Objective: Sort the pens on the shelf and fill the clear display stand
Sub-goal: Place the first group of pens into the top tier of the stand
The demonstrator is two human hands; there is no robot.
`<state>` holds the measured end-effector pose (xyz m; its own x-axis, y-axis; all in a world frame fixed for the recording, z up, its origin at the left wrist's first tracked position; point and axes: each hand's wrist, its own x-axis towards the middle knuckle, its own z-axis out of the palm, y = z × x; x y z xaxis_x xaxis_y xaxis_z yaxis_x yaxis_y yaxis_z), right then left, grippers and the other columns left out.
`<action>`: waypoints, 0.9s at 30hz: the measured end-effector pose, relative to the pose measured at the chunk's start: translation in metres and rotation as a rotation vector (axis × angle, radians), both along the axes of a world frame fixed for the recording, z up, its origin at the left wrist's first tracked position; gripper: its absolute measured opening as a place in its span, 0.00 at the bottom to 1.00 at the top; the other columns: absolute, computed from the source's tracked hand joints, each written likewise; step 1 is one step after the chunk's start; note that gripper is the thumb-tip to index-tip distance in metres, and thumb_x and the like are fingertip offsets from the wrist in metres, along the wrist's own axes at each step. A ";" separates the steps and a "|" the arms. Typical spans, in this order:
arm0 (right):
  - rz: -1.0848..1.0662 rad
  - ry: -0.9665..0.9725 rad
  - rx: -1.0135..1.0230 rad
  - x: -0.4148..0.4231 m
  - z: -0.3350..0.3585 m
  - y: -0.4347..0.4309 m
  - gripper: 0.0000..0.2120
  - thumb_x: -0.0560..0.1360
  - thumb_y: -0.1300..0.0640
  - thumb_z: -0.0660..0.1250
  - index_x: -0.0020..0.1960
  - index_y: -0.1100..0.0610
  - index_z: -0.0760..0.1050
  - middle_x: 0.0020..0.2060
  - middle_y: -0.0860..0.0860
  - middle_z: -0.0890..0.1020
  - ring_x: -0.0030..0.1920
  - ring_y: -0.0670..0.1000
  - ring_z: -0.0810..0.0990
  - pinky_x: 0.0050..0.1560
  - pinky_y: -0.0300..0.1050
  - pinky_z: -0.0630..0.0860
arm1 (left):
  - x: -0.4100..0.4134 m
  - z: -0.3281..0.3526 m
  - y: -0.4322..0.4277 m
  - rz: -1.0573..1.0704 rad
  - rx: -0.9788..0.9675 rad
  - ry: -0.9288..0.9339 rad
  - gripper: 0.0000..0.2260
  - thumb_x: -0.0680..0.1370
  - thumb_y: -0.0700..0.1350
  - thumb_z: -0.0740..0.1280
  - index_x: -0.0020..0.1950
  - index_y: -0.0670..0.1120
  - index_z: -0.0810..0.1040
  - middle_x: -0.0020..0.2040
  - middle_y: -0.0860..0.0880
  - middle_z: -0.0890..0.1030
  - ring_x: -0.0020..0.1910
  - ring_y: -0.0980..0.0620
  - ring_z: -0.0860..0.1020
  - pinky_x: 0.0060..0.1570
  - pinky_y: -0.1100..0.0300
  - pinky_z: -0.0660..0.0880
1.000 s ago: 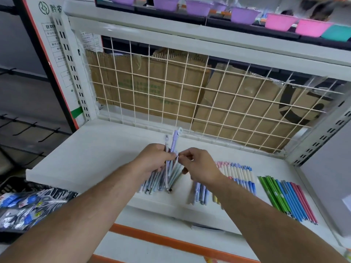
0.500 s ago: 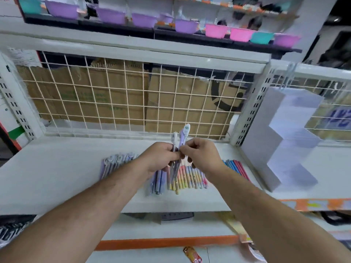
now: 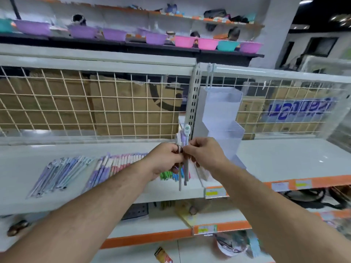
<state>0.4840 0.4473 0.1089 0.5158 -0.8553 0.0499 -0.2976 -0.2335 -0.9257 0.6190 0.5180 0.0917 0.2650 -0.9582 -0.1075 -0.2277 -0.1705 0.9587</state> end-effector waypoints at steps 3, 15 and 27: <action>0.005 0.003 -0.022 -0.032 0.005 -0.017 0.10 0.74 0.64 0.71 0.43 0.72 0.76 0.30 0.57 0.76 0.29 0.51 0.71 0.25 0.38 0.67 | -0.031 0.004 -0.017 0.007 -0.016 0.008 0.04 0.79 0.39 0.69 0.44 0.41 0.79 0.38 0.45 0.78 0.39 0.48 0.76 0.33 0.61 0.76; -0.032 -0.017 -0.022 -0.049 0.018 -0.097 0.05 0.74 0.62 0.72 0.42 0.60 0.77 0.31 0.51 0.80 0.30 0.48 0.76 0.27 0.41 0.71 | -0.039 0.023 -0.102 -0.041 -0.014 -0.033 0.05 0.78 0.39 0.71 0.42 0.43 0.80 0.39 0.44 0.81 0.35 0.51 0.79 0.38 0.59 0.78; -0.110 -0.080 -0.136 -0.041 0.076 -0.183 0.03 0.74 0.64 0.71 0.43 0.60 0.77 0.34 0.51 0.80 0.29 0.45 0.78 0.30 0.43 0.72 | -0.017 0.062 -0.181 -0.017 -0.122 -0.081 0.06 0.78 0.43 0.72 0.47 0.40 0.82 0.40 0.45 0.84 0.37 0.51 0.81 0.38 0.59 0.81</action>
